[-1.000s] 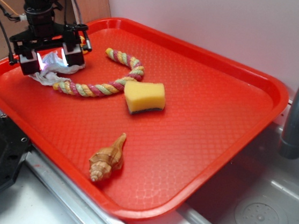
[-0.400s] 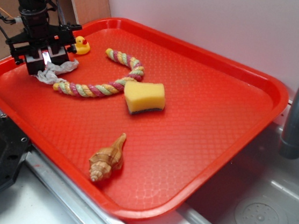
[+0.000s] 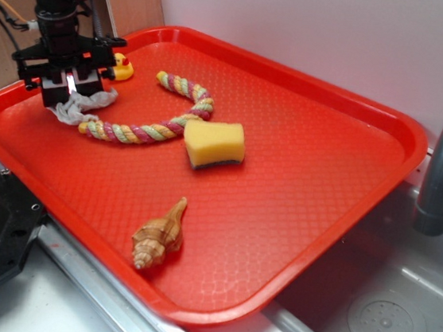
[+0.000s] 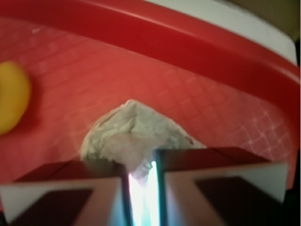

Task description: Grab the white paper.

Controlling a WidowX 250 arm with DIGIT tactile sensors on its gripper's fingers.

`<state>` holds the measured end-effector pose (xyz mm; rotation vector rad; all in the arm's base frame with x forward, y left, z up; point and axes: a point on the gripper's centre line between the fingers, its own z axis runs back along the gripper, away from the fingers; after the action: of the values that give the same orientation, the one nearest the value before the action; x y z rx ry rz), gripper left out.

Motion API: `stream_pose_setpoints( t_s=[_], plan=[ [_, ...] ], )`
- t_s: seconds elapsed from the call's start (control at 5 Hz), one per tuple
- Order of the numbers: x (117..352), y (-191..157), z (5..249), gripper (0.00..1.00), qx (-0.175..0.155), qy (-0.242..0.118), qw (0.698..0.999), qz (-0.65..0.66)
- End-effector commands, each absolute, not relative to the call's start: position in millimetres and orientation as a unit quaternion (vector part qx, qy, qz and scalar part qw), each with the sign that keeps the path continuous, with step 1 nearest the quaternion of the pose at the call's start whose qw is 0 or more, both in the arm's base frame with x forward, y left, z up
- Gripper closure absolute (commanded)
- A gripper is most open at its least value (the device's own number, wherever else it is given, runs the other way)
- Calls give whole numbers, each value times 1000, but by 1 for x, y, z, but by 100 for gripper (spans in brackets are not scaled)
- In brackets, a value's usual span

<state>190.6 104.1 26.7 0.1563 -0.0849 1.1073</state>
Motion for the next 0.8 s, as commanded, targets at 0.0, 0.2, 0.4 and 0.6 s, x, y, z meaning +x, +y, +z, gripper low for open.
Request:
stream_pose_setpoints(
  t_s=[0.0,0.2,0.4,0.6],
  plan=[
    [218,73,106,100,12,-39,945,324],
    [217,35,136,100,-22,-52,977,204],
    [209,7,159,100,-49,-52,989,133],
    [193,-14,186,100,-74,-61,993,70]
  ],
)
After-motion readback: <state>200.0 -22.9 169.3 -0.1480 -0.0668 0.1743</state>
